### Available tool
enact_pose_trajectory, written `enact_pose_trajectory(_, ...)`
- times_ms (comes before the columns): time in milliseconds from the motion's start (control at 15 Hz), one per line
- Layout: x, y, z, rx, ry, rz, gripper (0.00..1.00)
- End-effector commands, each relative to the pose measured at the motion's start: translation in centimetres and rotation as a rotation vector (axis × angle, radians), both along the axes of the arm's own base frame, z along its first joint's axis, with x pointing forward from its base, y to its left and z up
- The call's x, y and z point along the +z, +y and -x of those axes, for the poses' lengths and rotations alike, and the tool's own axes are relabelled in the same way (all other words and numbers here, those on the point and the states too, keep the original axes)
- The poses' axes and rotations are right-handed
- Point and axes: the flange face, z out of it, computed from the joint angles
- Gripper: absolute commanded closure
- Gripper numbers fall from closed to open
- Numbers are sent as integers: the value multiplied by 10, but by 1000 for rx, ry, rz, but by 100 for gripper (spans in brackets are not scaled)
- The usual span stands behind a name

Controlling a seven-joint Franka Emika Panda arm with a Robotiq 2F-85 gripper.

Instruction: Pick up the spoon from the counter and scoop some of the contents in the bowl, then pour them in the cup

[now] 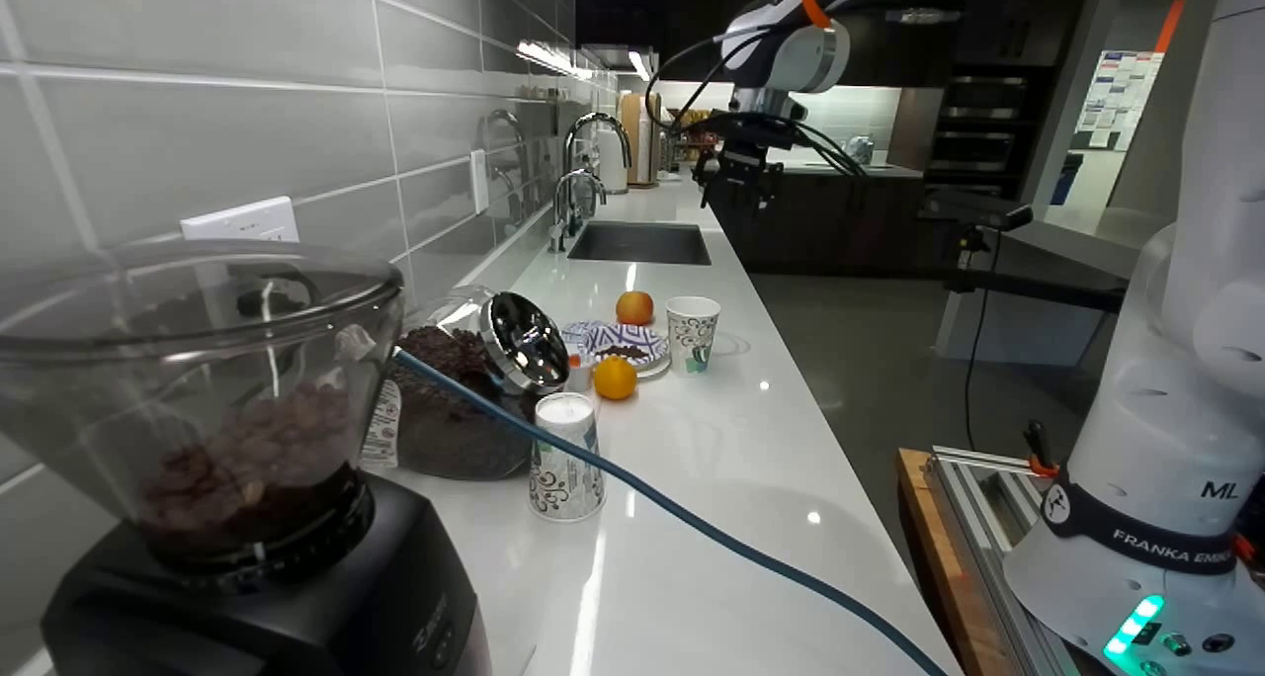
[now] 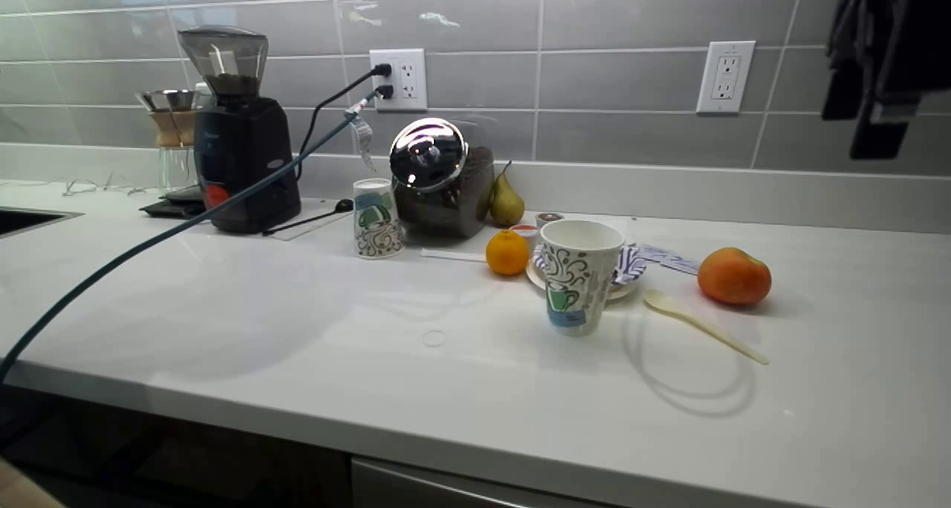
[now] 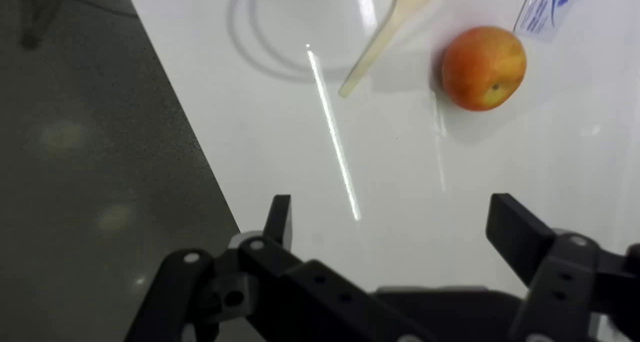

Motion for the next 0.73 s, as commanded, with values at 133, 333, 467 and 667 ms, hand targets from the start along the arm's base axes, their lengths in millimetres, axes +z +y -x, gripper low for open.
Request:
enact_pose_trajectory(133, 57, 92, 8, 307, 35, -51, 0)
enact_pose_trajectory(333, 60, 143, 18, 466, 48, -117, 0)
enact_pose_trajectory(467, 61, 129, 3, 428, 57, -114, 0)
enact_pose_trajectory(667, 62, 137, 5, 440, 56, -117, 0)
